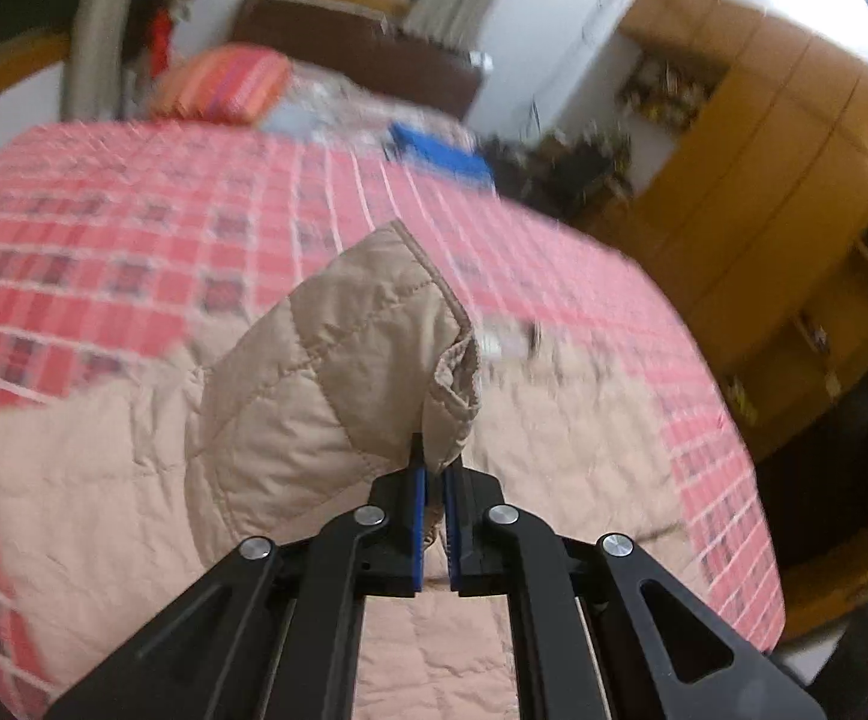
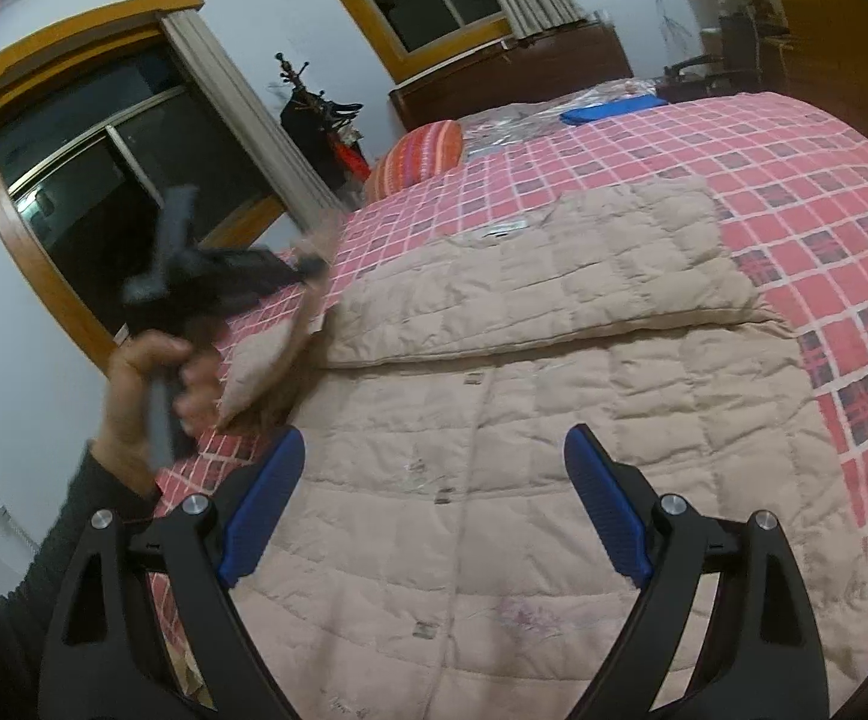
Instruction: Fold large clothes
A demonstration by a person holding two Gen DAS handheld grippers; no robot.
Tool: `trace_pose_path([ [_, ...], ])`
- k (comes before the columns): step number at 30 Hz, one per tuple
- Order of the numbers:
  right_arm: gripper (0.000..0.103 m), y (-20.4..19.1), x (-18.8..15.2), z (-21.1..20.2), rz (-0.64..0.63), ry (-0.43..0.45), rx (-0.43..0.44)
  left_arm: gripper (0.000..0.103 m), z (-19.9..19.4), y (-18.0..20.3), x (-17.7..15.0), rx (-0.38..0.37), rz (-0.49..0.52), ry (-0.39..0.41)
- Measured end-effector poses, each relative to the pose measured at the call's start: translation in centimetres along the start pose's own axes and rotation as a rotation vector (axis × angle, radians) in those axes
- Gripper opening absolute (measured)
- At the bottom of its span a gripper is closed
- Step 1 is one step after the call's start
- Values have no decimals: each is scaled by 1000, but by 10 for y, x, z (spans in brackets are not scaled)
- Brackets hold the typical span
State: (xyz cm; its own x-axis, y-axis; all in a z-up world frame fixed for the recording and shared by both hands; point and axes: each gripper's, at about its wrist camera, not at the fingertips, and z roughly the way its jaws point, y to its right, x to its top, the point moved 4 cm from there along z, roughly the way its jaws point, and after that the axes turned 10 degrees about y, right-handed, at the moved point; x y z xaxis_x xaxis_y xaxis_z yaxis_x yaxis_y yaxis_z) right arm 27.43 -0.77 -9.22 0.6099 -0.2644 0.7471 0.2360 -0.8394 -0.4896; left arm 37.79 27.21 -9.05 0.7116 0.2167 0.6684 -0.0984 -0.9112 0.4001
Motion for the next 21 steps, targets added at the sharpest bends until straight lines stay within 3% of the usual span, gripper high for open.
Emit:
trace_pose_path([
  [3, 88, 6, 9, 6, 16, -5, -6, 6, 28, 4, -25, -5, 26, -66],
  [5, 88, 8, 20, 12, 34, -14, 7, 12, 35, 8, -35, -12, 38, -97],
  [7, 89, 9, 32, 23, 65, -36, 29, 37, 30, 9, -38, -52, 22, -106],
  [10, 91, 14, 54, 52, 145, -89, 83, 65, 0, 9, -28, -123, -4, -48],
  [13, 85, 13, 70, 98, 227, -186, 163, 70, -40, -2, -17, -167, -29, 27],
  [16, 58, 10, 72, 165, 346, -352, 249, 76, -83, -29, -9, -168, -94, 115],
  [21, 56, -1, 65, 254, 367, -500, 223, 78, -120, -91, -13, -86, -185, 168],
])
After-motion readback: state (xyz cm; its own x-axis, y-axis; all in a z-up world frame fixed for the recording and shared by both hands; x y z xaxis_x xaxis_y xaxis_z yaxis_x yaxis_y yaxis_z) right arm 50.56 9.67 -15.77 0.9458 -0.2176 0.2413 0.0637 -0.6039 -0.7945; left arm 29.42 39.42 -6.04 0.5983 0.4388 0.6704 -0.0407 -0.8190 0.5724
